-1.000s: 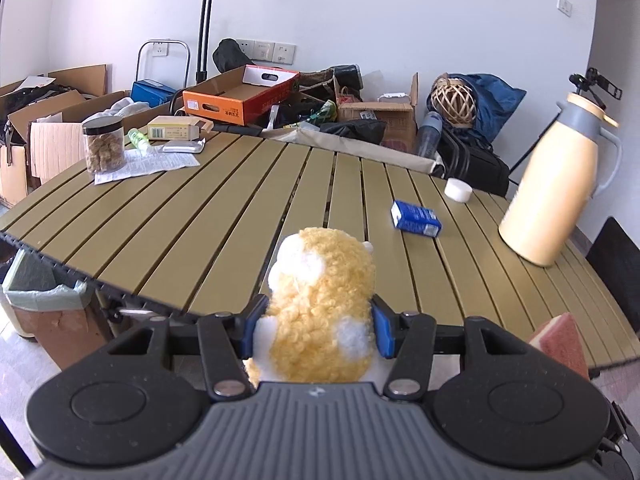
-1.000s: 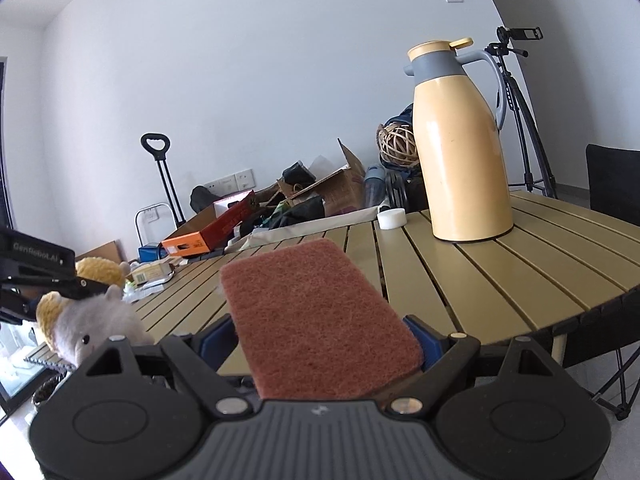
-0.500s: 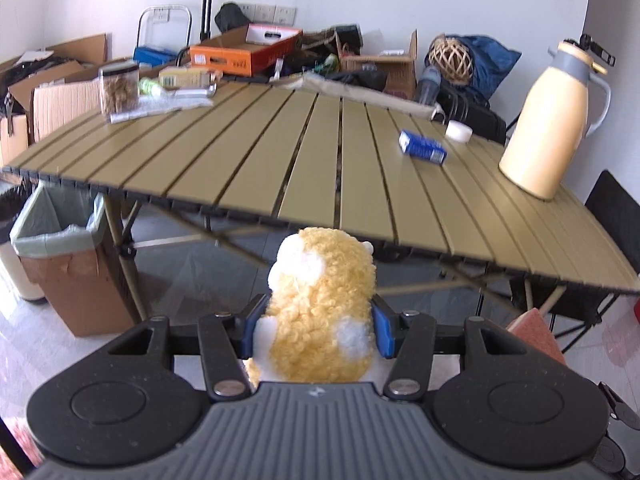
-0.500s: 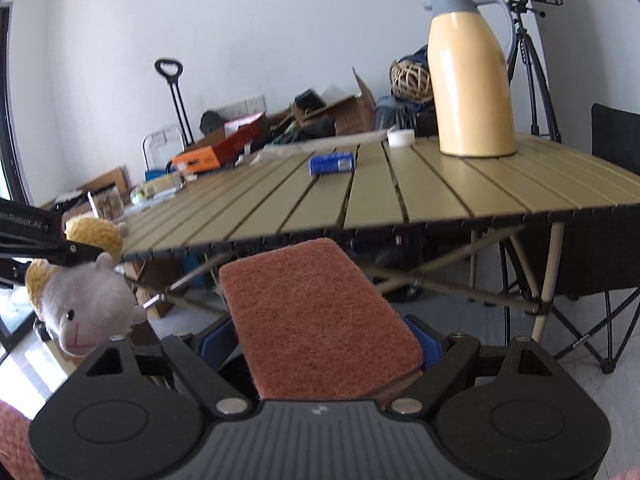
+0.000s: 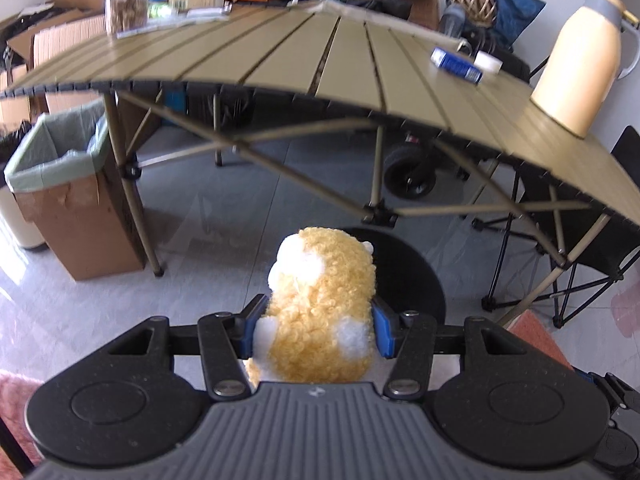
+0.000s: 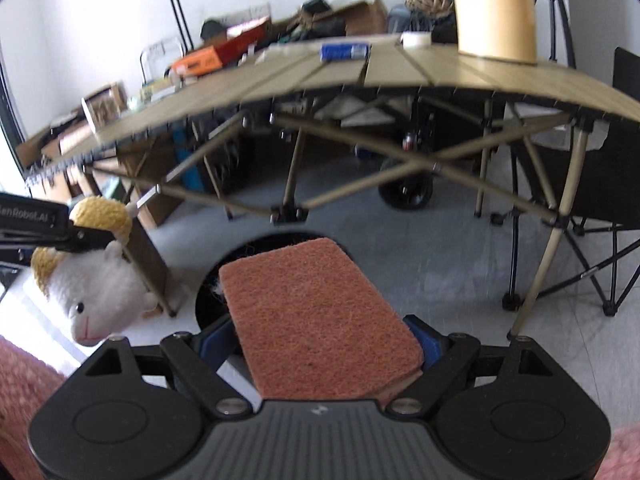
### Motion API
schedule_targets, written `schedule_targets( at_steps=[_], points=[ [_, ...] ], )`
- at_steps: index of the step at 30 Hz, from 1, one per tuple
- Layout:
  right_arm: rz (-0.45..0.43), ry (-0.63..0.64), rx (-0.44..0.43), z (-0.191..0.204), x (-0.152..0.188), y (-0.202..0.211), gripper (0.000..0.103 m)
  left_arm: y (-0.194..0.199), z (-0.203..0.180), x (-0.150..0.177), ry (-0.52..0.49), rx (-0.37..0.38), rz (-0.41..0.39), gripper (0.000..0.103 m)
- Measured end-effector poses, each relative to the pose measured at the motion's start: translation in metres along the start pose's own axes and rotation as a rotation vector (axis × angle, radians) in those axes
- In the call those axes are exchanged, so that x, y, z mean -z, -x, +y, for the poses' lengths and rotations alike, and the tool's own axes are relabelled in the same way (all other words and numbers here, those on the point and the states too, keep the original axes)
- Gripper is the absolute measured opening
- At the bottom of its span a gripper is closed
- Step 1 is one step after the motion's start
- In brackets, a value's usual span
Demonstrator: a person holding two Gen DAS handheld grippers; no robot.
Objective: Collect trash
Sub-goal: 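Lower the right gripper with the scouring pad into the black bin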
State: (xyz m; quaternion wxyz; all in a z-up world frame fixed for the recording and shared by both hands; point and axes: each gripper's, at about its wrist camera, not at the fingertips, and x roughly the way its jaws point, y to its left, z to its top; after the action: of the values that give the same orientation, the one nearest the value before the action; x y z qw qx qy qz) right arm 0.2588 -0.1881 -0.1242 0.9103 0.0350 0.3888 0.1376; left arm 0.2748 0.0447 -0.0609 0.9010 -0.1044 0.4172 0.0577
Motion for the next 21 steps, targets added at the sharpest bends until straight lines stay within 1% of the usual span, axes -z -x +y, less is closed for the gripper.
schedule_targets(
  at_steps=[7,12,16,21],
  points=[
    [0.116,0.017,0.020,0.005,0.011,-0.025,0.088,-0.030,0.014,0.012,0.017,-0.015,0.073,0.054],
    [0.164,0.015,0.045,0.004,0.015,-0.038,0.088,-0.045,0.023,0.018,0.020,-0.030,0.107,0.054],
    [0.200,0.004,0.065,0.000,0.017,-0.048,0.088,-0.059,0.030,0.021,0.024,-0.058,0.147,0.054],
    [0.245,-0.011,0.087,-0.004,0.017,-0.061,0.087,-0.076,0.041,0.024,0.051,-0.078,0.194,0.054]
  ],
)
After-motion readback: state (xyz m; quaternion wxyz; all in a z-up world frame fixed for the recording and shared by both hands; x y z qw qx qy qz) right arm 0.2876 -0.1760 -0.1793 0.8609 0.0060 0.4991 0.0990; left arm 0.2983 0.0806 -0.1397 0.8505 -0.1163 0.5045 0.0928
